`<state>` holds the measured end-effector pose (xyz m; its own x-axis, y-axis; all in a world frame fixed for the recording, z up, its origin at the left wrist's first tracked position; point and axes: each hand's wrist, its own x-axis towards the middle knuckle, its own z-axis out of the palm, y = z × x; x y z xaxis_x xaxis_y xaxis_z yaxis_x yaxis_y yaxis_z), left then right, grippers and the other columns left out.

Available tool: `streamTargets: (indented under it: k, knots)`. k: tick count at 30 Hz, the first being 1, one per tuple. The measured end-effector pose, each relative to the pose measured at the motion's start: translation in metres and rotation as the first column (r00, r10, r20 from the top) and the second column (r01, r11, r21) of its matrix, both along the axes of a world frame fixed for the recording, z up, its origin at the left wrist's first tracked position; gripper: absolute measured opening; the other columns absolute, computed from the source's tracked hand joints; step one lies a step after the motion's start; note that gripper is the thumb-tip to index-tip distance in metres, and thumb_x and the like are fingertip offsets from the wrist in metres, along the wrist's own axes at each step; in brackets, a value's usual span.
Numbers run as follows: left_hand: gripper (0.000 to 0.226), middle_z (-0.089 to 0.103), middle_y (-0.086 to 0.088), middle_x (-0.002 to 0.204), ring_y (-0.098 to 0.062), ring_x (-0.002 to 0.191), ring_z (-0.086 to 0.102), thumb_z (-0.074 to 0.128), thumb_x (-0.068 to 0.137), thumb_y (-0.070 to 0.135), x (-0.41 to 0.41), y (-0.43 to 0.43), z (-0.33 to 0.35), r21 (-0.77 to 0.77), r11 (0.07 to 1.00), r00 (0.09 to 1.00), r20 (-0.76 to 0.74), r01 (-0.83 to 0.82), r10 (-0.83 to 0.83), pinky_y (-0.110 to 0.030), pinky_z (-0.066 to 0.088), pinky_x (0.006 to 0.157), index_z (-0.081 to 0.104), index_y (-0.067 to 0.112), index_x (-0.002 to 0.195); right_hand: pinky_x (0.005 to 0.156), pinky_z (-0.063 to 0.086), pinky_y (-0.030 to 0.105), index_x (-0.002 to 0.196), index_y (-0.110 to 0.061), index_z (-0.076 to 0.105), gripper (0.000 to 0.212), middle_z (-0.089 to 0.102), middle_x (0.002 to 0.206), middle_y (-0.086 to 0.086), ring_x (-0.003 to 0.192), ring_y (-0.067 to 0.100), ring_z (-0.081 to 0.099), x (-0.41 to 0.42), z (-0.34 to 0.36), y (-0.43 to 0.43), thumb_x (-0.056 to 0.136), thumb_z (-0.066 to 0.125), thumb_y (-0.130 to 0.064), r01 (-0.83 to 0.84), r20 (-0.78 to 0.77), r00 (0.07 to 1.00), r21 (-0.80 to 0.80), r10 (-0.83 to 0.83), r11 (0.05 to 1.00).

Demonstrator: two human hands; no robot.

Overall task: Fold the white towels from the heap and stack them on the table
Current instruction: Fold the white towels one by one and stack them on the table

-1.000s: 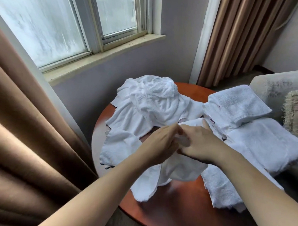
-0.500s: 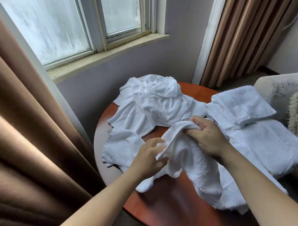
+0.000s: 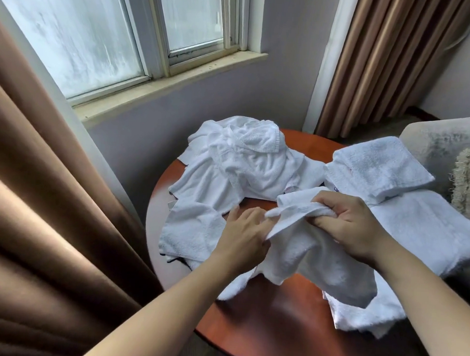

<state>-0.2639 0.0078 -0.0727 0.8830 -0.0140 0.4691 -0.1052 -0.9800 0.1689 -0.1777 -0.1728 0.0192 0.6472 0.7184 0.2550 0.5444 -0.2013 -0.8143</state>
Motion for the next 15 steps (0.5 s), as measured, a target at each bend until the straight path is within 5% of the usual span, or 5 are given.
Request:
streamTargets:
  k: [3,6,11,15]
  knots:
    - [0.067,0.061,-0.009,0.113,-0.030,0.110,0.059,0.043,0.060,0.016,0.001,-0.012,-0.001,0.104,0.988,0.994,-0.009,-0.110,0.112,-0.052,0.047,0.086,0.046,0.016,0.128,0.058,0.037,0.019,0.066,-0.026,0.057,0.007,0.051,0.060,-0.012,0.060,0.003,0.046,-0.002,-0.005,-0.001,0.073,0.055,-0.026,0.071,0.044,0.996,0.027,-0.072,0.997]
    - [0.064,0.059,-0.014,0.123,-0.034,0.114,0.056,0.051,0.062,0.024,0.004,-0.019,0.008,0.118,0.990,0.996,0.039,-0.082,0.078,-0.050,0.048,0.087,0.044,0.018,0.126,0.059,0.038,0.019,0.065,-0.027,0.057,0.009,0.053,0.059,-0.013,0.063,0.005,0.048,-0.004,-0.006,-0.001,0.071,0.054,-0.033,0.140,0.065,0.988,0.032,-0.141,0.990]
    - [0.033,0.066,-0.009,0.096,-0.033,0.093,0.061,0.055,0.066,0.029,0.015,-0.013,0.015,0.080,0.997,0.994,0.105,-0.006,-0.002,-0.042,0.052,0.075,0.063,0.009,0.092,0.057,0.038,0.031,0.064,-0.019,0.049,0.016,0.047,0.057,-0.006,0.058,0.007,0.043,-0.009,-0.008,0.000,0.071,0.053,-0.034,0.156,0.120,0.981,-0.013,-0.153,0.988]
    - [0.025,0.062,-0.003,0.073,-0.029,0.085,0.062,0.057,0.065,0.035,0.013,0.000,0.009,0.045,0.998,0.999,-0.004,-0.041,0.041,-0.034,0.054,0.074,0.063,0.012,0.070,0.056,0.035,0.025,0.061,-0.017,0.050,0.016,0.046,0.056,-0.007,0.058,0.006,0.042,-0.013,-0.002,0.000,0.071,0.053,-0.028,0.134,0.123,0.983,0.005,-0.133,0.991]
